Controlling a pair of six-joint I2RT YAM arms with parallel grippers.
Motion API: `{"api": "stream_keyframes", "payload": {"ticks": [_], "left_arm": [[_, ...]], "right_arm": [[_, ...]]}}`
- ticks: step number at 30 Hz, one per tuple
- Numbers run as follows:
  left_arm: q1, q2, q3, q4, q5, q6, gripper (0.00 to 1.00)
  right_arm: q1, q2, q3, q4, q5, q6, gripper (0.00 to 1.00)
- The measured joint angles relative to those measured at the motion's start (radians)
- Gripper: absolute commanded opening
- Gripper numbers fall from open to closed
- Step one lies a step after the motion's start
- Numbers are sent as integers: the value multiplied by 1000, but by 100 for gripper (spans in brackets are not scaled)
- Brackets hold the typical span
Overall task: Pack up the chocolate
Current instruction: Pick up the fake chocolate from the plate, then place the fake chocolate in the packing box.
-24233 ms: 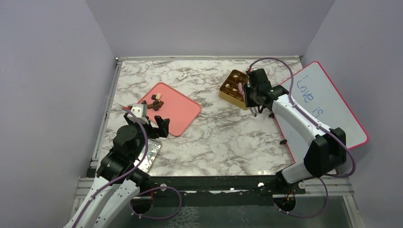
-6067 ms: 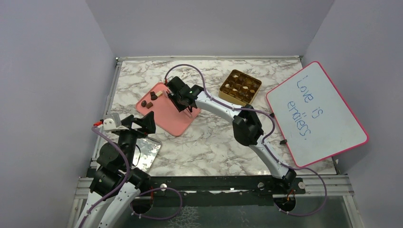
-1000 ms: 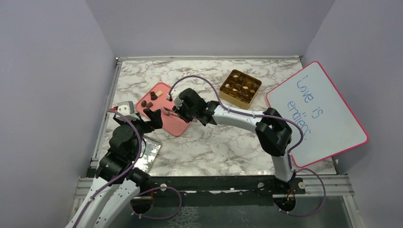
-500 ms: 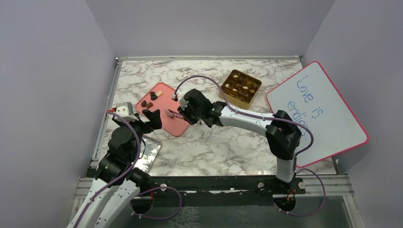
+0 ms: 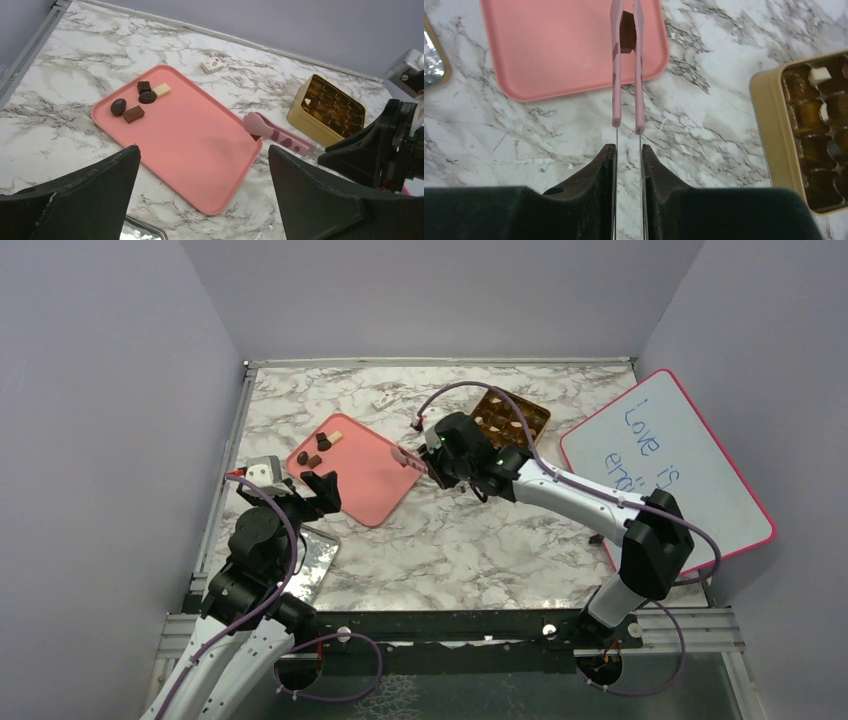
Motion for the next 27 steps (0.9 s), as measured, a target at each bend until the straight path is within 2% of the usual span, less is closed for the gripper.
{"api": "stream_keyframes", "payload": {"ticks": [15,27], "left_arm": [[0,3,-15,17,3,29,99],[0,13,-18,21,10,35,99]], "right_arm": [[-281,-169,-143,-24,49,47,24],[-359,-183,-147,-10,50,49,26]]}}
